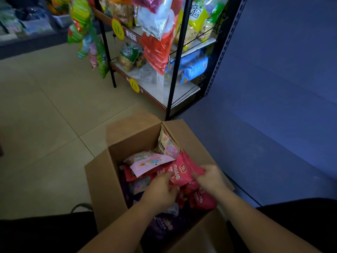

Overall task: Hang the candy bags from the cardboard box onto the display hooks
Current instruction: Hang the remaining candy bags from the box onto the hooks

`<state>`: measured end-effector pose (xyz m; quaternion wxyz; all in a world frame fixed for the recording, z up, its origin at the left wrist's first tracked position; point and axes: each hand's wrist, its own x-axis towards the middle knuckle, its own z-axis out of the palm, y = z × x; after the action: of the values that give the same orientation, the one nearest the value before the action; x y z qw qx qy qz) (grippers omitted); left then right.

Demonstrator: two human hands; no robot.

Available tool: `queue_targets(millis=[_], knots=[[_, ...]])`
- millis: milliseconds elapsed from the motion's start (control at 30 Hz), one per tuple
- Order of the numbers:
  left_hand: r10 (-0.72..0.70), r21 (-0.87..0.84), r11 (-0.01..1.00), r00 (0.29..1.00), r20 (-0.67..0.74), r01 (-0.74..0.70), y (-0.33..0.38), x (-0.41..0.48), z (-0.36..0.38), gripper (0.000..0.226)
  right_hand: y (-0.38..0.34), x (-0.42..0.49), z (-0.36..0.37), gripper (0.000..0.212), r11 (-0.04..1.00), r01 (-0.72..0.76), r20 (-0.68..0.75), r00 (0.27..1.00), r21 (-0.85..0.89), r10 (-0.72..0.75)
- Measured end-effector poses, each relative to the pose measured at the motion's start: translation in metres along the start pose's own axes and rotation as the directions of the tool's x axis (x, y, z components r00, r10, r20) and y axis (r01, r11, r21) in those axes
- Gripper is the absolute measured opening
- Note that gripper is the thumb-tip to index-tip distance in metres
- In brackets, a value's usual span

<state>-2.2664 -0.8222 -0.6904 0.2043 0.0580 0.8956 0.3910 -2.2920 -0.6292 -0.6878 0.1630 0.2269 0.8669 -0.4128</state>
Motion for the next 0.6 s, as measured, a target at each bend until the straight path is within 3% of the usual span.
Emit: queue_targets(millis=[167, 233, 300, 467, 600], knots=[[0.081, -0.157, 0.981, 0.973, -0.214, -0.116, 0.01, 0.006, -0.034, 0.049, -0.026, -0.036, -0.035, 0.005, 0.991, 0.092, 0.194, 0.975, 0.098, -0.11], [0.08, -0.286, 0.949, 0.98, -0.183, -0.131, 0.028, 0.007, -0.063, 0.079, -0.046, -0.053, -0.061, 0.003, 0.984, 0.136, 0.315, 0.935, 0.115, -0.166], [0.122, -0.376, 0.916, 0.99, -0.067, -0.139, 0.05, 0.004, -0.091, 0.099, -0.063, -0.066, -0.087, 0.004, 0.972, 0.217, 0.36, 0.903, 0.086, -0.233], [0.226, -0.335, 0.925, 0.969, 0.102, -0.18, 0.093, -0.021, -0.13, 0.046, -0.097, -0.094, -0.129, 0.014, 0.947, 0.269, 0.377, 0.87, 0.175, -0.317], [0.217, -0.355, 0.92, 0.969, 0.119, -0.163, 0.109, -0.031, -0.138, 0.023, -0.107, -0.102, -0.134, 0.015, 0.916, 0.232, 0.359, 0.866, 0.327, -0.348]])
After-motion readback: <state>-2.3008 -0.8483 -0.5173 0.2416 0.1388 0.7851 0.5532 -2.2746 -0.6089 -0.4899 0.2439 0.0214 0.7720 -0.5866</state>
